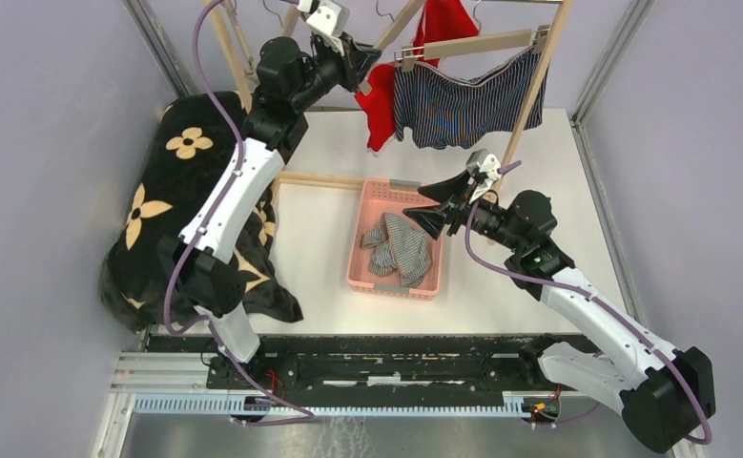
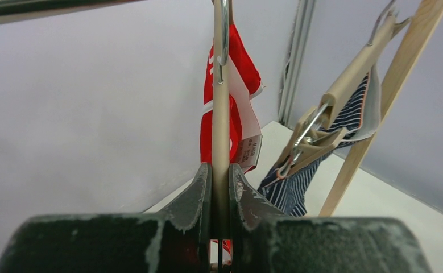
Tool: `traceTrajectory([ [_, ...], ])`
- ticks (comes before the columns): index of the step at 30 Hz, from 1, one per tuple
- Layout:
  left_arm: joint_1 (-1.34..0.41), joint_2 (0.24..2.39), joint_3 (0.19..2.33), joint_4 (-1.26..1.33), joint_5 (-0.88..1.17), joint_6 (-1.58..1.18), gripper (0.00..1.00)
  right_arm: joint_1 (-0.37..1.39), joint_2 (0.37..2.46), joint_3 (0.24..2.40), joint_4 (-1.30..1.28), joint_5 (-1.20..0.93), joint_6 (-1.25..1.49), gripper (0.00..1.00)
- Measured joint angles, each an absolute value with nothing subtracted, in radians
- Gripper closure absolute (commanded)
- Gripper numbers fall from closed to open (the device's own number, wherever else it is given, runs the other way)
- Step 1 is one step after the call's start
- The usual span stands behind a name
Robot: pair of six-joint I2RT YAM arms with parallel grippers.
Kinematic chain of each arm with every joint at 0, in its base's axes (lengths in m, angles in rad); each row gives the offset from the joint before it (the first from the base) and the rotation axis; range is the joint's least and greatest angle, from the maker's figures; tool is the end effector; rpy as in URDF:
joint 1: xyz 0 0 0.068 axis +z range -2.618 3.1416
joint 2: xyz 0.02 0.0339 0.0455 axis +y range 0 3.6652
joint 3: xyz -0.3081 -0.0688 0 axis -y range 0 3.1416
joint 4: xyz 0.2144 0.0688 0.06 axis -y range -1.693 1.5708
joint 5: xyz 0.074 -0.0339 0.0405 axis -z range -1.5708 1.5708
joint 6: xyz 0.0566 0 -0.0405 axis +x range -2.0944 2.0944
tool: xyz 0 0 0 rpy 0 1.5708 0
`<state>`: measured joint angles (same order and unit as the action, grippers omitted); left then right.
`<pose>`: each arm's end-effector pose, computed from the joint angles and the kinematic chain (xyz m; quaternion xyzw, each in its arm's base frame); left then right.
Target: Remove the underwear clipped to the hanger
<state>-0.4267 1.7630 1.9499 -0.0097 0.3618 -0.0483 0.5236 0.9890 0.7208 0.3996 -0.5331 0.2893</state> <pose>0.3589 -0.1852 0.5371 0.2542 0.5941 -0.2897 0.7060 0.1545 0.1224 0.3880 -0.2710 0.6084 0.4463 0.5977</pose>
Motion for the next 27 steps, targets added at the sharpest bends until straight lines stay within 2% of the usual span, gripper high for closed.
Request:
traceTrajectory([
  [14,-0.421,1.573,1.698,0.15,0.162,-0.036,0.97,0.524,1.005,0.718,0.403,-0.533,0.29,0.31],
  [27,-0.414,1.396,1.509,0.19,0.096,0.022,0.97,0.524,1.021,0.718,0.406,-0.534,0.29,0.31],
])
